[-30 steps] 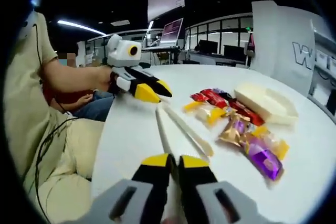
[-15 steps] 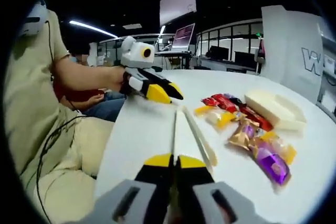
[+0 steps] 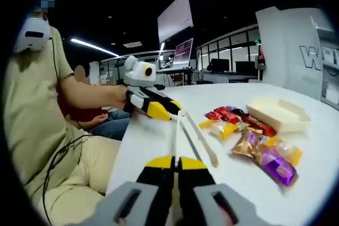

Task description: Place the target food into the container with the food tongs after gripping and lifting it, then release it inside without dropping or visibly crushing the food.

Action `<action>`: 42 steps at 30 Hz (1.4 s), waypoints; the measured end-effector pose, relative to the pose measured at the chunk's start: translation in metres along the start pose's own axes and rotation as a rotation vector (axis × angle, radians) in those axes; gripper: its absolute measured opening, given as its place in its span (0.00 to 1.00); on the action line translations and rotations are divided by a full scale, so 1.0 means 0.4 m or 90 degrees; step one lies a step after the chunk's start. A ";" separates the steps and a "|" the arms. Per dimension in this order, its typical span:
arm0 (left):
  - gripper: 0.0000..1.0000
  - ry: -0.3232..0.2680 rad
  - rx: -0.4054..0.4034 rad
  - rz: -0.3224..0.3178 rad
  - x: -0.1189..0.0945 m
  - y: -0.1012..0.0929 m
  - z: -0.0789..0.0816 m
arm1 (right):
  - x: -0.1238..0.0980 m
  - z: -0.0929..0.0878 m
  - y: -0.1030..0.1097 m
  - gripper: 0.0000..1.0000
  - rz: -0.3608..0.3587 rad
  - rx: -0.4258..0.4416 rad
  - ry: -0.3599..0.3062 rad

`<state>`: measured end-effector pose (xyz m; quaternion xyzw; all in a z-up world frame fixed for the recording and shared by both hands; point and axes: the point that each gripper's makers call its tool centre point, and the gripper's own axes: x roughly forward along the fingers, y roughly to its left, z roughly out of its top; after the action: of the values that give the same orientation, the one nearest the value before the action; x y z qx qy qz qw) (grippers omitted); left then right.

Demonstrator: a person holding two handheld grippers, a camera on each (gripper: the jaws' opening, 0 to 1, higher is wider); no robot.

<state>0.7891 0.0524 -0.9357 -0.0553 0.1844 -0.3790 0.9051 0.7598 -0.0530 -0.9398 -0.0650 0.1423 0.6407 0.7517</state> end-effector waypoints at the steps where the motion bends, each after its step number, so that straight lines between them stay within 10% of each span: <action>1: 0.31 -0.001 -0.005 -0.004 0.000 -0.003 0.001 | -0.001 0.004 0.000 0.00 0.002 0.006 -0.007; 16: 0.48 -0.048 -0.068 -0.115 0.049 -0.104 0.049 | 0.006 0.076 0.054 0.00 0.066 0.080 -0.116; 42: 0.33 -0.112 -0.046 -0.237 0.042 -0.207 0.128 | 0.001 0.154 0.114 0.00 0.168 0.136 -0.185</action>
<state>0.7639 -0.0199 -0.8733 -0.1540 0.1045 -0.5265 0.8296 0.7232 -0.0277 -0.8774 0.1274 0.1067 0.7175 0.6765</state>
